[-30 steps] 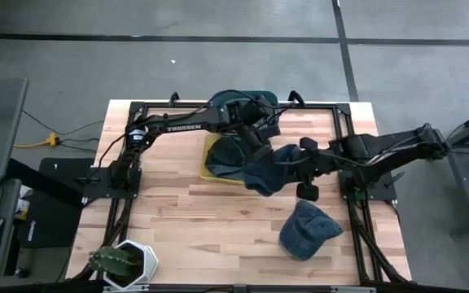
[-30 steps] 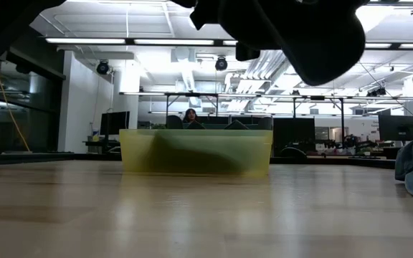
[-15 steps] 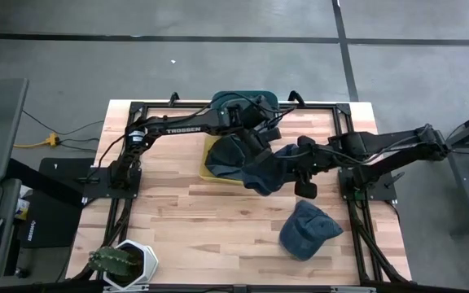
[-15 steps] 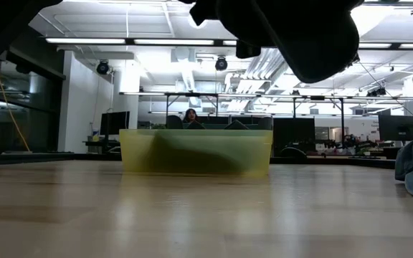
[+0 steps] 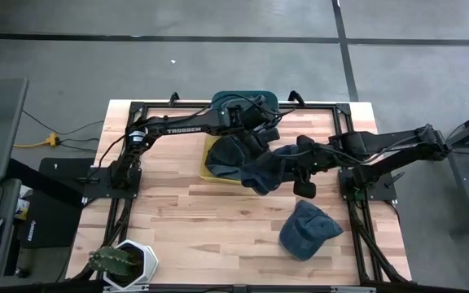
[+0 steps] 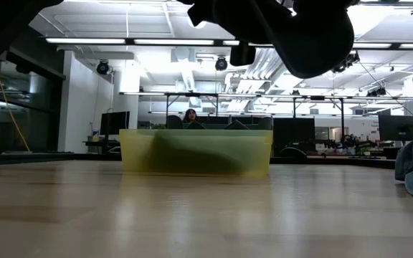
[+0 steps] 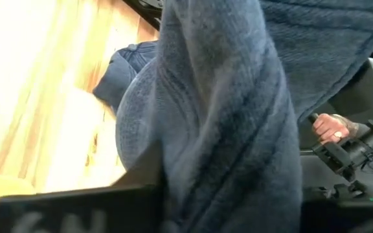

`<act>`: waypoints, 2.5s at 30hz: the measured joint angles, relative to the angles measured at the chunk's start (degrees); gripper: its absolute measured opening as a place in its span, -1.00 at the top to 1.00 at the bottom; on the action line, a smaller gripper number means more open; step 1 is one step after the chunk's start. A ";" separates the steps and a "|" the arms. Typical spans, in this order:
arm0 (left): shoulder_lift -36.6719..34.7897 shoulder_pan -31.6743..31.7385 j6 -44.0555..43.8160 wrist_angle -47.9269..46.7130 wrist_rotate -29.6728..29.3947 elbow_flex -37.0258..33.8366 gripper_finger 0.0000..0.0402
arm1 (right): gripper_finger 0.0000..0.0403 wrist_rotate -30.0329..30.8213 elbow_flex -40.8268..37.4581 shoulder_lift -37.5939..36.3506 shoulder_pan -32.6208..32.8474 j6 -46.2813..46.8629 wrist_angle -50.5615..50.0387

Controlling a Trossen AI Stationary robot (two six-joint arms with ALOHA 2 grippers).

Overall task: Pick & Place hat
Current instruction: Put the left blue cap into the yellow bin

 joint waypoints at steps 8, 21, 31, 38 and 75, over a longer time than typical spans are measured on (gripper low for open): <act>0.02 0.01 2.59 -0.33 -0.03 -0.04 0.98 | 0.97 -0.26 0.06 -0.04 0.02 0.00 0.39; 0.01 1.08 3.85 -1.28 -3.21 -0.03 1.00 | 0.61 0.86 0.06 -0.02 -0.04 1.80 0.49; -0.36 6.35 6.06 -4.43 -4.52 -0.04 1.00 | 0.29 5.08 0.06 -3.31 -3.02 5.40 0.11; -0.46 8.06 9.18 -8.29 -3.83 -0.04 1.00 | 0.10 6.26 0.06 -8.65 -7.47 8.99 -0.65; -30.23 15.93 -36.30 70.23 -14.88 -62.23 1.00 | 0.02 14.36 0.03 -12.76 -9.79 18.58 -5.33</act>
